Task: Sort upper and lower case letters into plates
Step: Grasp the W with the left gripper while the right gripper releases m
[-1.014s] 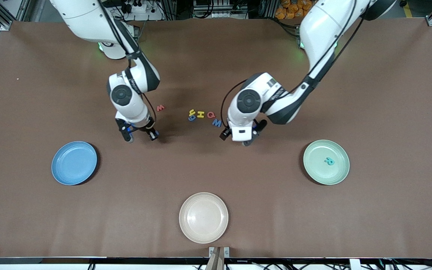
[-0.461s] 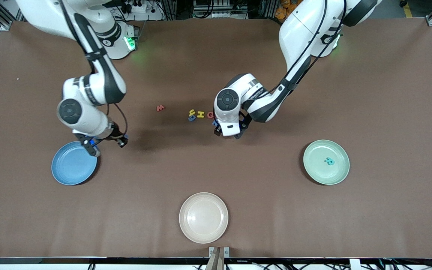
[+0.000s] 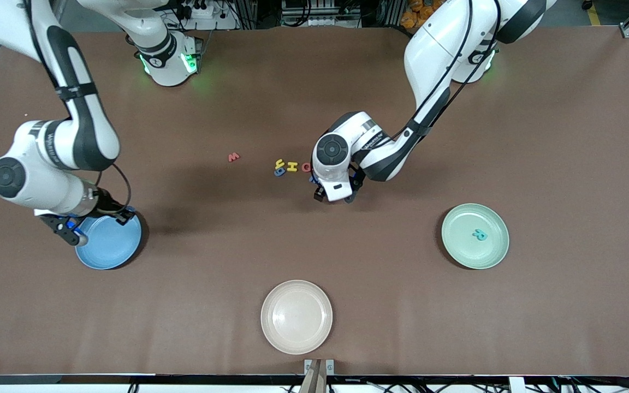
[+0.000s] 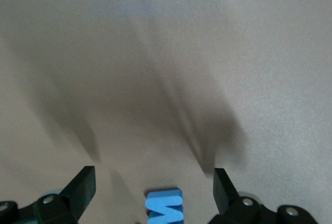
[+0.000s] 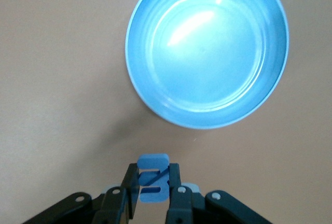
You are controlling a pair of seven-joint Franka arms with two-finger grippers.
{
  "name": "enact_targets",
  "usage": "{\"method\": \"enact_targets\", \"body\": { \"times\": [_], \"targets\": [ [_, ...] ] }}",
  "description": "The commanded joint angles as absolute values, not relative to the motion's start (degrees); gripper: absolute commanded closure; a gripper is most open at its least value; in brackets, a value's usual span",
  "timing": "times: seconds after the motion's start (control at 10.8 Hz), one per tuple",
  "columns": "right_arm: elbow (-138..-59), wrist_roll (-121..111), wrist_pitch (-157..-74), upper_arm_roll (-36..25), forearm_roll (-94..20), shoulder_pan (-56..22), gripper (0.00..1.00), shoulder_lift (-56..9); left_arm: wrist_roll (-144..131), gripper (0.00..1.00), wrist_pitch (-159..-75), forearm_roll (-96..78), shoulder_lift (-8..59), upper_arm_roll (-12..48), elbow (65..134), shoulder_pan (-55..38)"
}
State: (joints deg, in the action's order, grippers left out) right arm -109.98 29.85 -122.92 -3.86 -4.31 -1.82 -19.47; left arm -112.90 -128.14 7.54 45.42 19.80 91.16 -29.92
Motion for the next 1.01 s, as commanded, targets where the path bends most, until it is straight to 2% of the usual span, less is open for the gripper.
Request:
{"method": "enact_targets", "body": {
  "times": [0.0,0.18,0.28,0.37,0.46,0.55,0.74,0.92],
  "targets": [
    [-103.9,19.56,-121.56,-3.08,-4.13,1.3,1.0,-24.16,-115.22,0.0,-128.32,6.5,46.93,19.42,88.34,-31.81],
    [-102.84,17.93,-121.64,-3.08,-4.04,2.37,0.99,-25.13,-115.58,0.0,-128.32,6.59,47.11,19.42,87.98,-31.99],
    [-102.66,15.75,-121.64,-3.08,-4.04,2.9,0.96,-25.22,-115.58,0.0,-128.41,6.59,47.28,19.42,87.89,-32.08],
    [-102.4,13.04,-121.73,-3.08,-4.04,3.94,0.87,-25.66,-115.58,0.01,-128.41,6.59,47.63,19.42,87.54,-32.34],
    [-102.22,12.57,-121.64,-3.08,-4.13,4.83,0.58,-25.93,-115.58,0.04,-128.41,6.59,47.98,19.42,87.1,-32.43],
    [-102.48,12.57,-121.64,-2.99,-4.3,5.36,0.03,-25.93,-115.58,0.06,-128.41,6.59,48.42,19.42,86.4,-32.43],
    [-102.48,12.39,-121.29,-2.99,-4.31,4.84,0.0,-26.02,-115.58,0.12,-128.41,6.59,48.95,19.42,85.87,-32.87],
    [-102.3,13.18,-119.01,-2.9,-4.39,4.4,0.0,-26.02,-115.58,0.26,-128.41,6.59,48.96,19.42,85.87,-32.87]
  ]
}}
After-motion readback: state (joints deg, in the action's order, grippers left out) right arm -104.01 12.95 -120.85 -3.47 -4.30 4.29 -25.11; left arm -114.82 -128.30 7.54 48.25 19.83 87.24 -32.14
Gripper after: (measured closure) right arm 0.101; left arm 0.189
